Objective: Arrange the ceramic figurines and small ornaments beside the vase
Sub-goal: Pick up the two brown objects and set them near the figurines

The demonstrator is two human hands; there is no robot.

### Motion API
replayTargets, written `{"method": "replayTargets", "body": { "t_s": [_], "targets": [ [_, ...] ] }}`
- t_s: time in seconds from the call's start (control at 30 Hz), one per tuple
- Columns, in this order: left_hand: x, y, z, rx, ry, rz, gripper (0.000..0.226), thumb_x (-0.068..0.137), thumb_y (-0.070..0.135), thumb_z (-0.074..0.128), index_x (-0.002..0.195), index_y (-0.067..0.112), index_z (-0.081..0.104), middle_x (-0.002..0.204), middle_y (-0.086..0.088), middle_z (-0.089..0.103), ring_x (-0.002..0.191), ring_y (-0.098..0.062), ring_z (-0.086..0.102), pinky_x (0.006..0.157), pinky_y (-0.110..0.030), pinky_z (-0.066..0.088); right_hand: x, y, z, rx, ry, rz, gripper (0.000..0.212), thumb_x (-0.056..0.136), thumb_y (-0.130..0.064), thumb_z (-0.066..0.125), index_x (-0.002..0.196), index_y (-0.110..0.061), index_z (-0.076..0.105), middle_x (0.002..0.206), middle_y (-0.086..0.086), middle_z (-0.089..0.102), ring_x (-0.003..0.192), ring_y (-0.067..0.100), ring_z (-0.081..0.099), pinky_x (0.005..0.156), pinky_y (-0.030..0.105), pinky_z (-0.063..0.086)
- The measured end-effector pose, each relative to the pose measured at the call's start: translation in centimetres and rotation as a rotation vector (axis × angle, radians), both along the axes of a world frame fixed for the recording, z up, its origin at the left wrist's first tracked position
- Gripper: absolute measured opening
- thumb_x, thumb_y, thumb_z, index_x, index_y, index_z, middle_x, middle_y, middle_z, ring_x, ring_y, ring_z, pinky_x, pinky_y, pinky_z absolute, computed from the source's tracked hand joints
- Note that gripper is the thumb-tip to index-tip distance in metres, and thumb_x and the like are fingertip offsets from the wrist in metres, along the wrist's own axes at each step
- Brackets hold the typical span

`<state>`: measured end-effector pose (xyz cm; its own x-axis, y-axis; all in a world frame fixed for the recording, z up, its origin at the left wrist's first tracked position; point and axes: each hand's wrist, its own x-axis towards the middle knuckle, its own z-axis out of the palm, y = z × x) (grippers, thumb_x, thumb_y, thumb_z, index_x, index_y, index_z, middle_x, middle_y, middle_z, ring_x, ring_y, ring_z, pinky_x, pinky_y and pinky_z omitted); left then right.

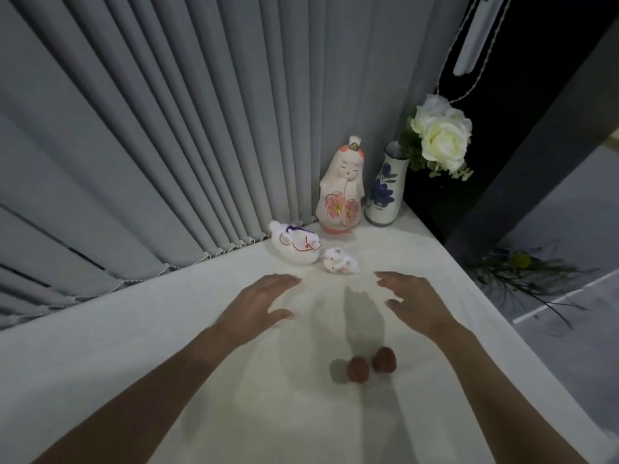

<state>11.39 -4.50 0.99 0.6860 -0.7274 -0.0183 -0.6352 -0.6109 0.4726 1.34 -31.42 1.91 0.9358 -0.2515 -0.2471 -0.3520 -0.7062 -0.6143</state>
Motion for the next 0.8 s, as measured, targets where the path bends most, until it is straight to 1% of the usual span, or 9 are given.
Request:
{"method": "replayTargets", "body": {
  "t_s": [0.17,0.27,0.33,0.4,0.47,0.53,0.63,0.7,0.8],
  "targets": [
    [-8.1,-0.5,-4.0,-0.028,0.248,0.074,0.073,0.072,0.033,0.077,0.136,0.023,0.045,0.141,0.007,0.049,0.127,-0.003,0.045,0.100,-0.001,0.019,-5.9,-0.8,-2.9,0.298,0.106,-0.033,0.062,0.077,0.019,0.058,0.131,-0.008,0.049,0.125,0.017,0.060,0.113,0.026,0.057,0.095,0.033,0.048],
    [-11.4,-2.0,-5.6,-0.053,0.352,0.118,0.081,0.068,0.033,0.080,0.139,0.025,0.040,0.142,0.009,0.046,0.129,-0.005,0.043,0.102,-0.006,0.022,-8.3,-0.4,-4.7,0.346,0.072,-0.042,0.065,0.072,0.020,0.063,0.130,-0.009,0.051,0.124,0.013,0.061,0.114,0.022,0.056,0.091,0.030,0.049],
    [-12.8,-3.3,-6.3,-0.087,0.395,0.142,0.083,0.067,0.029,0.082,0.139,0.024,0.040,0.141,0.006,0.049,0.128,-0.010,0.046,0.103,-0.009,0.026,-9.1,0.1,-5.3,0.324,0.043,-0.034,0.065,0.072,0.015,0.066,0.129,-0.014,0.053,0.121,0.006,0.061,0.113,0.018,0.055,0.090,0.022,0.047],
    [-13.6,-4.5,-6.5,-0.140,0.439,0.205,0.080,0.068,0.020,0.082,0.137,0.020,0.042,0.139,0.002,0.052,0.123,-0.012,0.050,0.103,-0.014,0.032,-9.4,0.7,-5.7,0.307,0.013,-0.003,0.065,0.071,0.011,0.069,0.129,-0.015,0.052,0.121,0.001,0.058,0.112,0.015,0.054,0.089,0.016,0.044],
    [-13.9,-5.5,-6.6,-0.184,0.452,0.272,0.076,0.069,0.014,0.081,0.135,0.017,0.045,0.135,-0.002,0.055,0.117,-0.011,0.052,0.098,-0.010,0.032,-9.5,1.3,-5.9,0.309,-0.024,0.011,0.064,0.072,0.009,0.070,0.129,-0.013,0.052,0.120,-0.001,0.056,0.111,0.015,0.053,0.091,0.010,0.041],
    [-13.8,-6.3,-6.4,-0.187,0.450,0.297,0.071,0.069,0.011,0.080,0.132,0.016,0.048,0.133,-0.002,0.057,0.115,-0.011,0.054,0.094,-0.006,0.031,-9.5,1.7,-6.0,0.318,-0.064,-0.014,0.059,0.074,0.010,0.067,0.126,-0.014,0.054,0.116,-0.002,0.057,0.106,0.015,0.055,0.081,-0.003,0.039],
    [-13.3,-7.1,-6.0,-0.208,0.447,0.335,0.064,0.067,0.010,0.080,0.126,0.017,0.056,0.123,-0.003,0.065,0.107,-0.012,0.060,0.084,-0.003,0.032,-9.2,2.2,-6.2,0.349,-0.082,-0.101,0.057,0.073,0.014,0.064,0.119,-0.019,0.058,0.110,-0.001,0.060,0.100,0.016,0.057,0.075,-0.006,0.039],
    [-13.1,-7.5,-5.8,-0.199,0.424,0.319,0.058,0.066,0.012,0.079,0.120,0.019,0.060,0.117,-0.001,0.068,0.101,-0.012,0.062,0.079,-0.003,0.032,-9.0,2.3,-6.3,0.338,-0.087,-0.129,0.054,0.071,0.014,0.066,0.116,-0.015,0.063,0.108,-0.002,0.061,0.098,0.014,0.058,0.075,-0.009,0.037],
    [-13.1,-7.7,-5.6,-0.216,0.408,0.284,0.038,0.066,0.013,0.076,0.102,0.021,0.068,0.100,0.002,0.074,0.084,0.002,0.058,0.075,-0.009,0.038,-8.9,2.3,-6.4,0.374,-0.104,-0.149,0.045,0.072,0.013,0.066,0.109,-0.012,0.067,0.103,-0.003,0.064,0.094,0.011,0.059,0.074,-0.009,0.037]
  ]
}}
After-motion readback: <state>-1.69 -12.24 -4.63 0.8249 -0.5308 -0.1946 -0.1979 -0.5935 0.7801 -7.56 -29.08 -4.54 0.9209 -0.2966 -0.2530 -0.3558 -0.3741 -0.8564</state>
